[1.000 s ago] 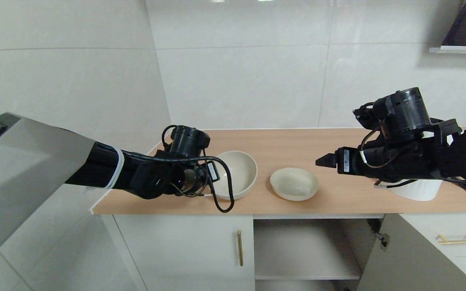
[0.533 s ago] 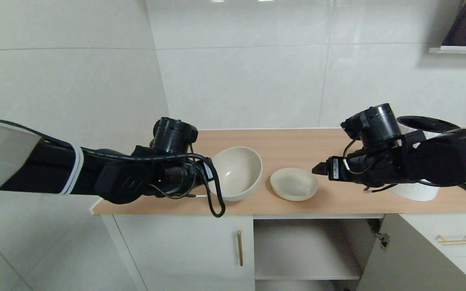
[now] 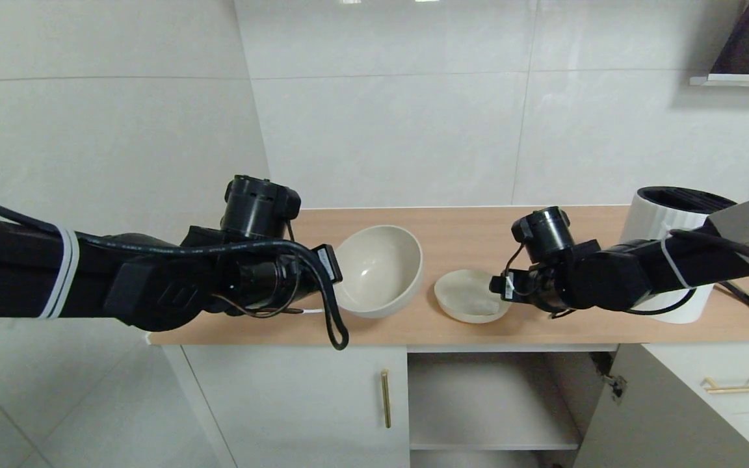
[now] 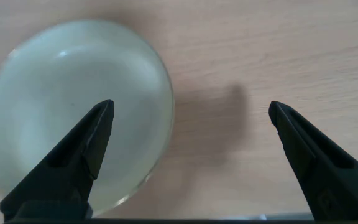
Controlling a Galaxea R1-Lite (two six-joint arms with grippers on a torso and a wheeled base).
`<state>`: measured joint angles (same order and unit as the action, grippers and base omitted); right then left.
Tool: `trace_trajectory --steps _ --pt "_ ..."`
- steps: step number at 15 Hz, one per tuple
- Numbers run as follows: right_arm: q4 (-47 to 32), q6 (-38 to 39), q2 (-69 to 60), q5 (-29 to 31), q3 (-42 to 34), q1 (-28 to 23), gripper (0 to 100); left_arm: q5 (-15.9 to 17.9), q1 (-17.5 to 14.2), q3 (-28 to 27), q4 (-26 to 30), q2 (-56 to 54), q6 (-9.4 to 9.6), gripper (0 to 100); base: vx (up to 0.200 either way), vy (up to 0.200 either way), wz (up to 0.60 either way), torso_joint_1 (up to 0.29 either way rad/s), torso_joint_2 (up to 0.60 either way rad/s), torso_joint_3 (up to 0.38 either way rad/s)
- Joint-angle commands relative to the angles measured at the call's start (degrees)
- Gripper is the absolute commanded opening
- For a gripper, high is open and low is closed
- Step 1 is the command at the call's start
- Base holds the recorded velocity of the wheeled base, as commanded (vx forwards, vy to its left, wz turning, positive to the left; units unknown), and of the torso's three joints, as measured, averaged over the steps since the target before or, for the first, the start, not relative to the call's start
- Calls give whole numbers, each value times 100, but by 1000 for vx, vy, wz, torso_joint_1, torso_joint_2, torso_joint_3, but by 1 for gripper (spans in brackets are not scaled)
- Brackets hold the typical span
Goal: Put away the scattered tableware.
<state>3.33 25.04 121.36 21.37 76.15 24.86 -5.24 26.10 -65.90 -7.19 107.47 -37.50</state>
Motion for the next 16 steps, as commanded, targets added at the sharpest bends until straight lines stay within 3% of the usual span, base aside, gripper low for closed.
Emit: trace_trajectory --steps 1,5,6,16 --pt "1 1 195 -1 5 2 100 -3 0 -2 -1 -16 -3 0 0 0 0 0 0 0" --pt "10 1 187 -1 5 2 100 -3 0 -2 7 -25 -3 0 0 0 0 0 0 0" --pt "10 1 187 -1 5 2 0 6 0 -2 16 -16 -3 0 0 0 0 0 0 0" --pt "-25 27 -42 -72 -48 2 0 14 0 78 7 -209 23 0 0 0 0 0 0 0"
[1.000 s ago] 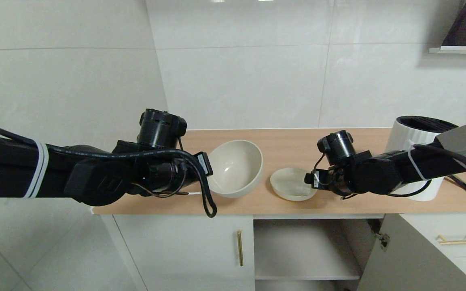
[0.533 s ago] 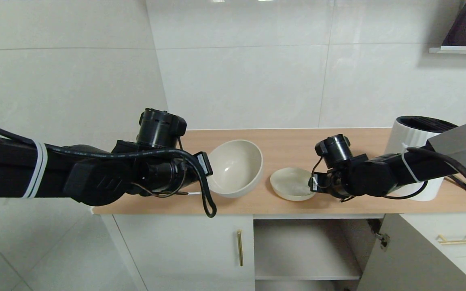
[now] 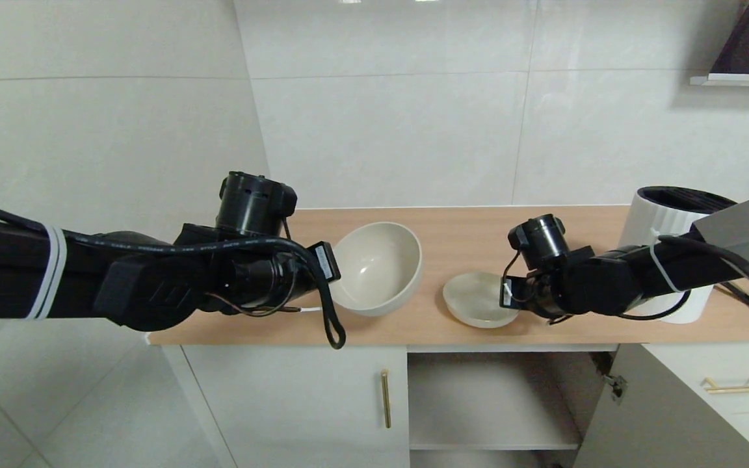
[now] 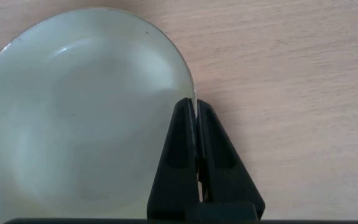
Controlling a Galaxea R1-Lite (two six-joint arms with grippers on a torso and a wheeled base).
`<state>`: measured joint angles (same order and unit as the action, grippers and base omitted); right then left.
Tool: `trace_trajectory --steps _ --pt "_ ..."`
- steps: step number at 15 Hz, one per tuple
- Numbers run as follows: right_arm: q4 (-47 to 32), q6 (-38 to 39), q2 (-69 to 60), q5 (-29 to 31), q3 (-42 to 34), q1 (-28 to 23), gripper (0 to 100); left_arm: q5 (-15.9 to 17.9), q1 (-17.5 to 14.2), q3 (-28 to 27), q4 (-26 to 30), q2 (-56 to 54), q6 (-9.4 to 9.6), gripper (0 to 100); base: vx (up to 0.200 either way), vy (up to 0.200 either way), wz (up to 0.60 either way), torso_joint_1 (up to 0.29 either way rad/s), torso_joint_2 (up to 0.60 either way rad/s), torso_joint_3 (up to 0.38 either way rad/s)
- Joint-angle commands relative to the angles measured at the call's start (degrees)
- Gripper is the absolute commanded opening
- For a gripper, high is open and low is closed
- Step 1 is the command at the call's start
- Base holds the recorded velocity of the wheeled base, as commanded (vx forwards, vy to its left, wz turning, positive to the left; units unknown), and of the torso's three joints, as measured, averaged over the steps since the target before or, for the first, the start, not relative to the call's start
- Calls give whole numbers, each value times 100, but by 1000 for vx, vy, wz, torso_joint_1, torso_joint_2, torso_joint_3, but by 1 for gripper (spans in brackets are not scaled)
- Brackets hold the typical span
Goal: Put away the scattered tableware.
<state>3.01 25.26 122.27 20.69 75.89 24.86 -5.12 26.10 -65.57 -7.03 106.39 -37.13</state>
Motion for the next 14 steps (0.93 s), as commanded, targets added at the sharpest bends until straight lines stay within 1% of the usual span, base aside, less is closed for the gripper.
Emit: trace_trajectory --steps 1,2,4,5,6,7,9,11,12,14 --pt "-11 5 -256 -74 -83 2 0 37 -8 124 -9 -224 119 0 0 0 0 0 0 0" --pt "-64 5 -467 -214 -179 2 0 64 -17 238 -17 -347 233 0 0 0 0 0 0 0" --pt "-433 -21 -1047 -706 -364 2 0 283 -26 510 -17 -628 461 0 0 0 0 0 0 0" --pt "-872 -39 -1531 -1049 -426 2 0 521 -26 774 -17 -821 734 0 0 0 0 0 0 0" --pt "-1277 -39 -1918 -1243 -522 2 0 644 -26 1003 -35 -953 927 0 0 0 0 0 0 0" --pt "-1602 -47 -2243 -1366 -689 -25 0 688 -26 1222 -52 -1138 1024 0 0 0 0 0 0 0" --pt "-1690 -162 -2717 -1515 -1067 -86 0 767 -26 1565 -272 -1533 1024 0 0 0 0 0 0 0" --pt "-1663 -293 -3016 -1524 -1559 -86 0 749 -35 1899 -536 -1841 1015 0 0 0 0 0 0 0" --pt "-1655 -293 -3183 -1515 -1823 -86 0 732 -61 2119 -589 -2043 1015 0 0 0 0 0 0 0" --pt "-1663 -293 -3500 -1524 -2095 -86 0 732 -70 2233 -580 -2175 1024 0 0 0 0 0 0 0"
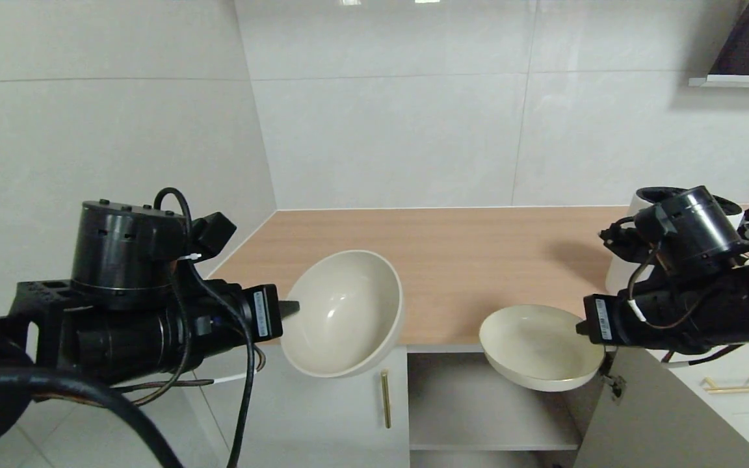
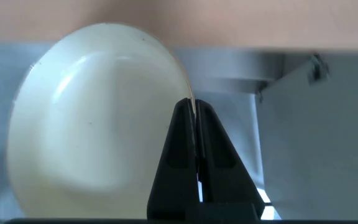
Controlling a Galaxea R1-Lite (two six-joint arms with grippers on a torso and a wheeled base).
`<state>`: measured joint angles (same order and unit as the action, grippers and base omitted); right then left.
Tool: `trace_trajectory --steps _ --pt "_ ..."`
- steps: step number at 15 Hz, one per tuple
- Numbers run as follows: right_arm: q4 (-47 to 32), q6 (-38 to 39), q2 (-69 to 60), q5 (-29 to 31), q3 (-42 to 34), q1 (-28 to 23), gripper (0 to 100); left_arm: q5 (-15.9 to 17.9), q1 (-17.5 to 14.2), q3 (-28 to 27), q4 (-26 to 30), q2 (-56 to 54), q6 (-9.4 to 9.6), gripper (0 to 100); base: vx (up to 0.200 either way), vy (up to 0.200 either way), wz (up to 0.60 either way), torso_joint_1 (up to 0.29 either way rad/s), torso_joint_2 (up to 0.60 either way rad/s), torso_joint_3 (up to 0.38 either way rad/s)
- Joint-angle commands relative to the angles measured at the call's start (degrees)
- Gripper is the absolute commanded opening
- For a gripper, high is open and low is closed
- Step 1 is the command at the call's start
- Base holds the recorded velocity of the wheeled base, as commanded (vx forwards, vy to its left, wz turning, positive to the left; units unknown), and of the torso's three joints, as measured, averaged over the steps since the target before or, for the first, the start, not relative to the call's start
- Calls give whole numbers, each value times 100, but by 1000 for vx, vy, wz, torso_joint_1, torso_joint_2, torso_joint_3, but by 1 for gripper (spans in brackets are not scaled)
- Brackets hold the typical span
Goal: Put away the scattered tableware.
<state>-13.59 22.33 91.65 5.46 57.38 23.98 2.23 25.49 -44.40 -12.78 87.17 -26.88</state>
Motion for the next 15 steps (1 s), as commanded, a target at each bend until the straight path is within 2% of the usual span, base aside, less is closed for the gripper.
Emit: trace_trajectory --steps 1,5,10,15 --pt "-3 -1 -543 -10 -377 -25 0 5 -9 124 -6 -236 -1 0 0 0 0 0 0 0" --pt "41 -1 -648 -89 -430 -69 0 5 -9 177 -6 -113 -10 0 0 0 0 0 0 0" --pt "331 -159 -613 -89 -658 -69 0 5 -9 186 3 -16 -1 0 -200 0 0 6 -1 0" --pt "384 -168 -552 -80 -728 -60 0 14 -9 265 -6 -8 -1 0 0 0 0 0 0 0"
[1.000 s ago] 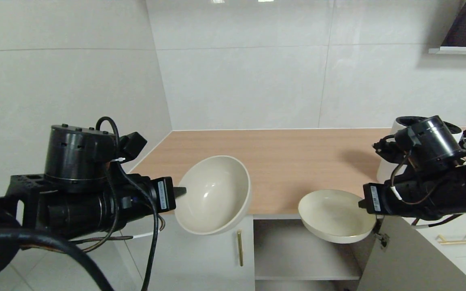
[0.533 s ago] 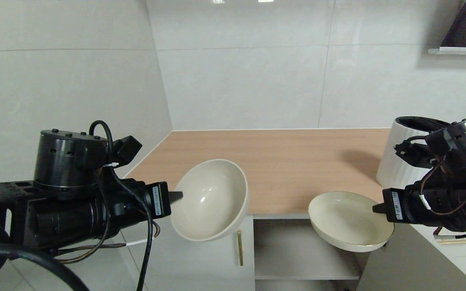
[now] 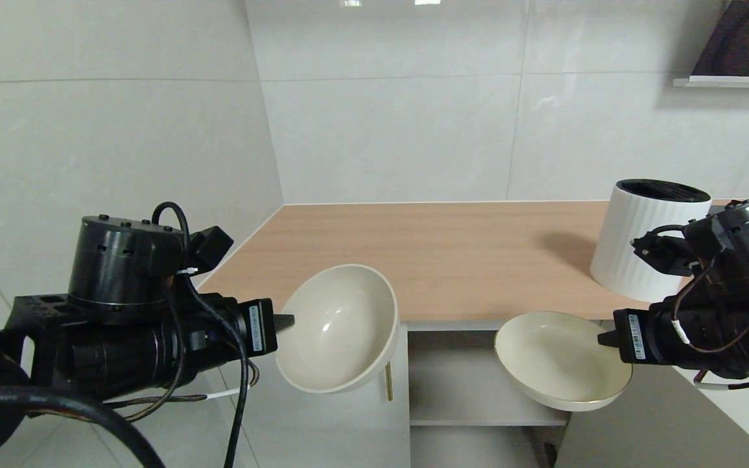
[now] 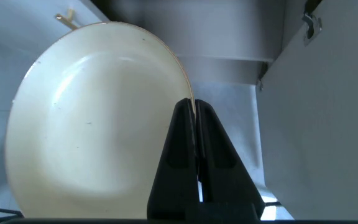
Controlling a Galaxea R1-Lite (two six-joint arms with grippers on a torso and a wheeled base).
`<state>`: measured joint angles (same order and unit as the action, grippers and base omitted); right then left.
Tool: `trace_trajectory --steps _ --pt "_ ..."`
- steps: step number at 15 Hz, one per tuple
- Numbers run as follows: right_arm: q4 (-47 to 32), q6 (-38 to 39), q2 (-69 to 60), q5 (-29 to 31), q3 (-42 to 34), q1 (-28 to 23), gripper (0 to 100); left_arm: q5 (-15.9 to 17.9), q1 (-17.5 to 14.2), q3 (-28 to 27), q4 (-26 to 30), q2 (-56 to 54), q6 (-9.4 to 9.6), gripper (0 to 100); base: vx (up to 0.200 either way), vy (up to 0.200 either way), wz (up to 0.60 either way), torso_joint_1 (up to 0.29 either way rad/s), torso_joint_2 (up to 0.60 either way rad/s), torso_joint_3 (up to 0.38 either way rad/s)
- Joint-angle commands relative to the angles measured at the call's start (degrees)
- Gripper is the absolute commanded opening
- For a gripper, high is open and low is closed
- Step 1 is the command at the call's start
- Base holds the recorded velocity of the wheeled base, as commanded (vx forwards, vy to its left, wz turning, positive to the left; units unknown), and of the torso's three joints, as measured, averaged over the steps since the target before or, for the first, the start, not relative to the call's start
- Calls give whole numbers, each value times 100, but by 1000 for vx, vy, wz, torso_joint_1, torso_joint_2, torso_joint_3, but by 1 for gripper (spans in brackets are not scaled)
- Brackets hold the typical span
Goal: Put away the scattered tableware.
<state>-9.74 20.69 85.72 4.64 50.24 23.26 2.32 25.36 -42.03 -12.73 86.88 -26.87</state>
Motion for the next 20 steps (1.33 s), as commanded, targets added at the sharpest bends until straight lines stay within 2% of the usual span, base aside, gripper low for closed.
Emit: trace_trajectory --steps 1,12,20 --pt "-2 -3 32 1 -14 12 0 6 4 37 -11 4 -3 0 0 0 0 0 0 0" --pt "69 -74 67 -7 -67 21 0 6 4 37 -11 101 6 0 0 0 0 -6 16 9" --pt "280 -82 76 -7 -190 21 0 -3 4 37 -11 136 6 0 0 0 0 -187 458 256"
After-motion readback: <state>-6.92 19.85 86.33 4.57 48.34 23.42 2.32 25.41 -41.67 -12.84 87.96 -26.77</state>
